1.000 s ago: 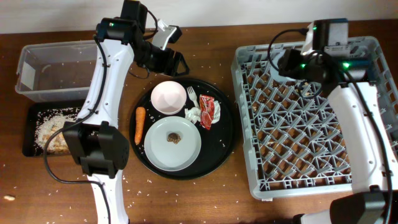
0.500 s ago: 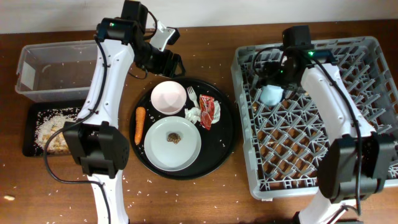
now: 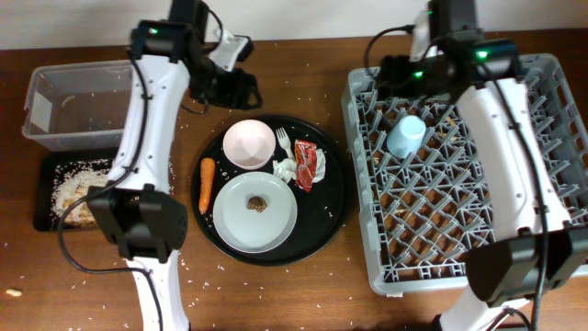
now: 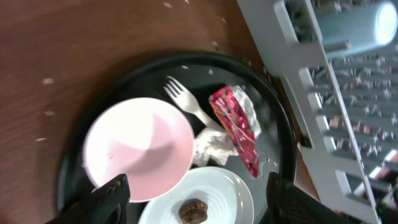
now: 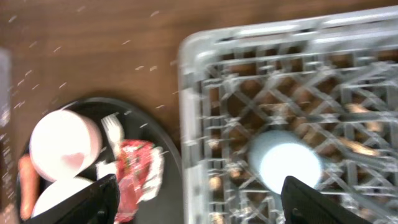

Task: Sort waste into correct bins and load items into the dishwasher rack
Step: 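Grasp the pink bowl on the platter with the right gripper, then place the pink bowl upside down in the dish rack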

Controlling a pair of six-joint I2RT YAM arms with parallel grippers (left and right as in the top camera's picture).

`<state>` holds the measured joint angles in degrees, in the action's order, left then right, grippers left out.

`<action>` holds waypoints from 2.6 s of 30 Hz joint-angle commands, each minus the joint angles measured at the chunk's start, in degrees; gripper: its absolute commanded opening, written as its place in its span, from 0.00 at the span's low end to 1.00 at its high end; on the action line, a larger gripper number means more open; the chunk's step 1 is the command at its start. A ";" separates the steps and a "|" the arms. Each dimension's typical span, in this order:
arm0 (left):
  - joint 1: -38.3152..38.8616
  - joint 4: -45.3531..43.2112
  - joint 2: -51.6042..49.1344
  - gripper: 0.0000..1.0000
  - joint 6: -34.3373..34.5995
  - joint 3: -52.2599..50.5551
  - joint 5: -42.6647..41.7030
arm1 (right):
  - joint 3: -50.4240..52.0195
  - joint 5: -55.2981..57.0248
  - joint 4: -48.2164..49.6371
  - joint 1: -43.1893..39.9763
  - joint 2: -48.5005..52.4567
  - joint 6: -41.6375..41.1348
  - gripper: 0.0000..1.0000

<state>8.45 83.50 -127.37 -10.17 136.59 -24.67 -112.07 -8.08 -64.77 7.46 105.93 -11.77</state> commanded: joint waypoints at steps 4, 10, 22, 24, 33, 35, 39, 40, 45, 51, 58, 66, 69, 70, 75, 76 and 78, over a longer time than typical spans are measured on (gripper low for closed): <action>-4.66 4.04 2.56 0.67 7.87 2.93 15.74 | -0.33 1.16 3.67 13.77 5.03 -4.13 0.74; -4.79 4.44 2.56 0.66 10.05 2.29 20.04 | -0.33 -1.33 9.62 20.06 13.40 -6.80 0.62; -7.89 3.58 2.56 0.67 10.64 2.25 20.02 | -0.33 -1.20 14.67 27.52 28.63 -14.27 0.31; -7.89 3.58 2.56 0.67 10.64 2.25 20.02 | -0.33 -1.18 14.67 27.52 29.20 -14.25 0.28; -7.89 3.50 2.56 0.67 10.64 2.25 20.02 | -0.59 -0.39 15.28 26.60 29.11 -14.25 0.54; -7.87 3.37 2.56 0.67 10.64 2.25 20.02 | -0.79 -0.79 14.84 25.81 28.59 -14.25 0.59; -7.87 2.71 2.56 0.67 10.64 2.25 20.00 | -0.76 -1.03 15.30 25.49 28.26 -14.23 0.60; -7.87 2.71 2.56 0.67 10.64 2.25 20.00 | -0.76 -1.03 15.98 25.86 28.26 -14.23 0.60; -7.87 2.67 2.56 0.67 10.64 2.25 20.00 | -0.74 -0.46 20.50 28.00 28.63 -14.21 0.51; -7.87 2.67 2.56 0.67 10.64 2.25 20.02 | -0.72 -0.11 21.11 28.26 30.95 -14.25 0.30; -7.87 2.67 2.56 0.67 10.64 2.25 20.02 | -0.79 2.03 19.61 26.32 25.33 -13.77 0.04; -7.87 1.36 2.56 0.67 10.62 2.25 20.02 | -5.84 41.09 6.49 17.07 2.86 0.15 0.04; -7.76 0.07 2.56 0.67 10.64 2.25 20.00 | -5.77 61.33 9.11 11.56 2.93 8.96 0.04; -7.76 0.02 2.56 0.67 10.64 2.25 20.00 | -5.77 62.86 10.54 9.94 3.74 12.41 0.04; -7.76 -0.35 2.56 0.67 10.64 2.25 19.98 | -5.68 62.84 22.23 2.49 12.20 35.54 0.04; -7.76 -0.37 2.56 0.67 10.64 2.25 19.98 | -5.68 62.95 23.78 2.12 13.57 38.93 0.04; -7.76 -0.37 2.56 0.67 10.64 2.25 19.98 | -5.68 65.68 26.97 1.88 16.57 44.68 0.04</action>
<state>0.67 83.24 -126.76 -0.12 138.61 -5.10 -117.84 52.93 -40.14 9.41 120.20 21.32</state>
